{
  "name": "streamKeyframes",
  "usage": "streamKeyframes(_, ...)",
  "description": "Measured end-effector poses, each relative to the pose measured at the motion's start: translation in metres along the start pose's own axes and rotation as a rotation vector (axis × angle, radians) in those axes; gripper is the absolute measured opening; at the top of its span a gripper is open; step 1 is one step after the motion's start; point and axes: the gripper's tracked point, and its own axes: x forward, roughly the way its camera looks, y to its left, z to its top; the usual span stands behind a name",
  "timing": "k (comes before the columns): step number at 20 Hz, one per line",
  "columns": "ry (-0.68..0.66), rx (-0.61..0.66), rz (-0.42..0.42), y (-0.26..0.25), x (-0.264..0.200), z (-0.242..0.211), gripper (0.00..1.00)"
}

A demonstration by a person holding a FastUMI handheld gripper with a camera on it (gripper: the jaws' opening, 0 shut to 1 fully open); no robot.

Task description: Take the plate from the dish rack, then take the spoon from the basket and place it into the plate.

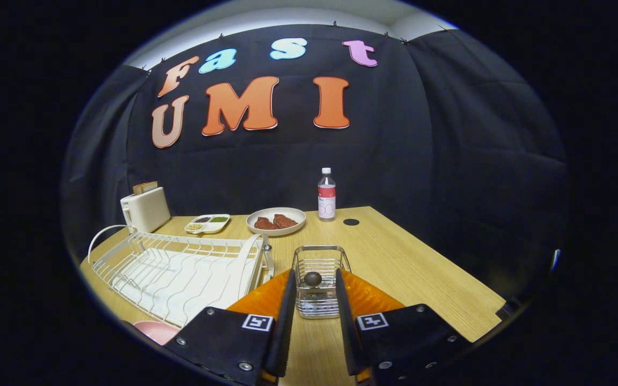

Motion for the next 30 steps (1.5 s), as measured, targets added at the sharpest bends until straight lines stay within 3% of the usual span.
streamKeyframes(1,-0.005,-0.006,0.001,0.001,0.003,-0.001,0.39)
streamKeyframes(4,-0.055,-0.013,-0.009,0.0,0.007,0.009,0.15)
streamKeyframes(9,-0.067,-0.027,0.019,0.01,0.002,0.021,0.11)
streamKeyframes(20,-0.293,-0.09,0.051,0.026,-0.04,0.138,0.09)
streamKeyframes(25,-0.352,-0.08,0.171,0.062,-0.087,0.161,0.09)
streamKeyframes(30,-0.368,-0.052,0.397,0.118,-0.136,0.161,0.09)
